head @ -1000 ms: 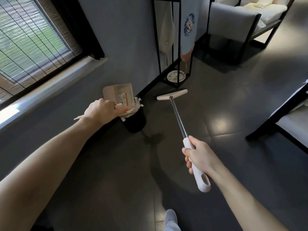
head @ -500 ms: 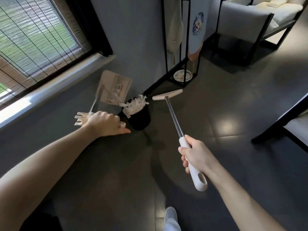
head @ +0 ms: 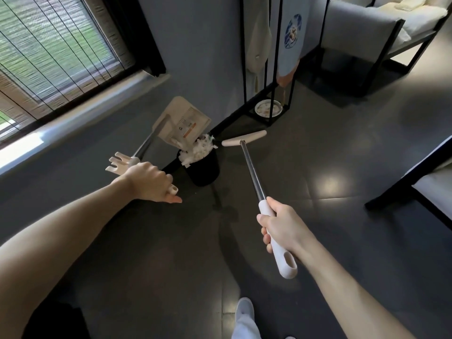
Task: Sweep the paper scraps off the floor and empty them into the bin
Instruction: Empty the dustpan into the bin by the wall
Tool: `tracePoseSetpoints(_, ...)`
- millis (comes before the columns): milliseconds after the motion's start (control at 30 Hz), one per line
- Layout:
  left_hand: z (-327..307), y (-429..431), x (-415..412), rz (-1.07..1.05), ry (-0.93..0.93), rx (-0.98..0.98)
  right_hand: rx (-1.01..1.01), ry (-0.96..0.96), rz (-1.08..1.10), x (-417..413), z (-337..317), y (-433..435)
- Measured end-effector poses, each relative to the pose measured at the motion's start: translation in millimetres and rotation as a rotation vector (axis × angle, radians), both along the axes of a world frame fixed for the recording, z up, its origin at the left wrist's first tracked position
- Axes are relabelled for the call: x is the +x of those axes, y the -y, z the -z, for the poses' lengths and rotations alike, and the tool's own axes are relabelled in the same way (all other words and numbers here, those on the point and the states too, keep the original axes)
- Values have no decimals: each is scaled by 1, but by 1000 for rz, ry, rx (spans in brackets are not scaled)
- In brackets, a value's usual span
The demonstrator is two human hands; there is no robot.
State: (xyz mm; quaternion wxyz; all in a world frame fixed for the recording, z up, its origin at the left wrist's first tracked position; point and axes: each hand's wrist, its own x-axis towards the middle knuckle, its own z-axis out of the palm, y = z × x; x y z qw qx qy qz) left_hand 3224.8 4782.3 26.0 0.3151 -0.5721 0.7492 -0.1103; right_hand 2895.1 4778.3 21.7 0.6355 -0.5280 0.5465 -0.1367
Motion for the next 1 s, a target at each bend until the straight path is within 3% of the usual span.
tracePoseSetpoints(267, -15, -6, -7, -1, -2, -55, 5, 10, -25, -6, -11, -7)
tracePoseSetpoints(467, 34, -6, -35, 43, -39, 122, 22, 18, -7, -11, 0, -19)
tracePoseSetpoints(633, 35, -16, -26, 91, -38, 199, -4, 15, -29, -4, -1, -23)
tracePoseSetpoints(1000, -41, -55, -19, 97, 107, -3, -83, 10, -94, 3, -34, -21)
